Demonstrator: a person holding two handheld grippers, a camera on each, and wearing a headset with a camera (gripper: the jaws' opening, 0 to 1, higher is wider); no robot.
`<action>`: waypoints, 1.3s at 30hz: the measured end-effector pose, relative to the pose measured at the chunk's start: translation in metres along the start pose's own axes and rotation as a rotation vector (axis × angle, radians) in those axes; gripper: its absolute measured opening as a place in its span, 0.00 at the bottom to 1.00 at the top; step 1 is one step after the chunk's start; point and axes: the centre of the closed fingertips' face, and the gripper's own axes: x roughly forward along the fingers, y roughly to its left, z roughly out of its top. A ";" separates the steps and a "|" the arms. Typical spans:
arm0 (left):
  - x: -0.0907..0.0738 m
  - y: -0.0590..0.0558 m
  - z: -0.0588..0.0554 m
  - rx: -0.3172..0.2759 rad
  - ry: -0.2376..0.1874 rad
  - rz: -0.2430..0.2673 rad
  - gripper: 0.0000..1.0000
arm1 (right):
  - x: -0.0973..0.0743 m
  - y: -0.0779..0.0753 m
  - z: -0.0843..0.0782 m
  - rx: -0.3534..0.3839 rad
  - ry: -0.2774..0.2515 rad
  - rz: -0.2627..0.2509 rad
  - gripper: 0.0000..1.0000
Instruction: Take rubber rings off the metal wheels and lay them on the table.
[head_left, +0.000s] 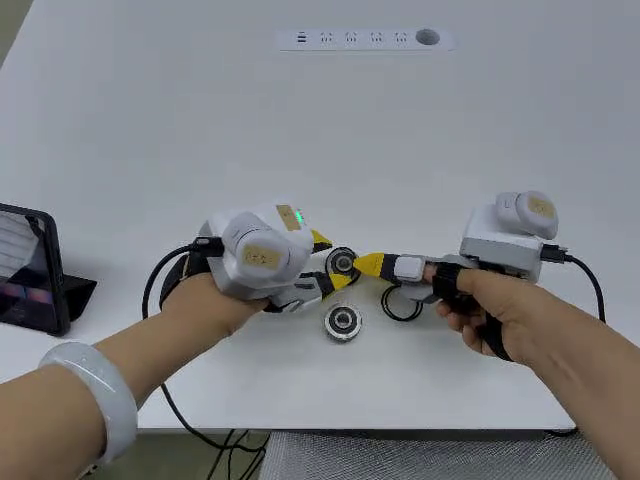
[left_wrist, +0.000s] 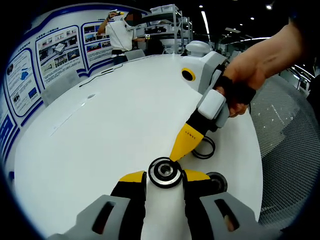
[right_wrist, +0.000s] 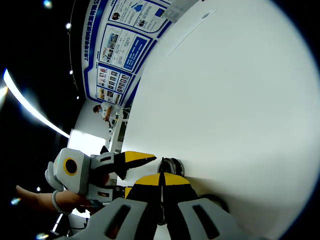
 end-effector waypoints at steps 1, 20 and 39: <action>-0.001 0.000 0.000 -0.003 -0.002 0.001 0.31 | 0.000 0.001 0.000 0.000 -0.001 0.003 0.02; -0.013 0.001 -0.011 -0.024 -0.005 0.022 0.40 | -0.007 0.024 -0.006 0.002 -0.016 0.059 0.02; -0.025 0.000 -0.021 -0.066 -0.016 0.039 0.49 | -0.054 0.010 -0.009 0.053 -0.095 0.039 0.02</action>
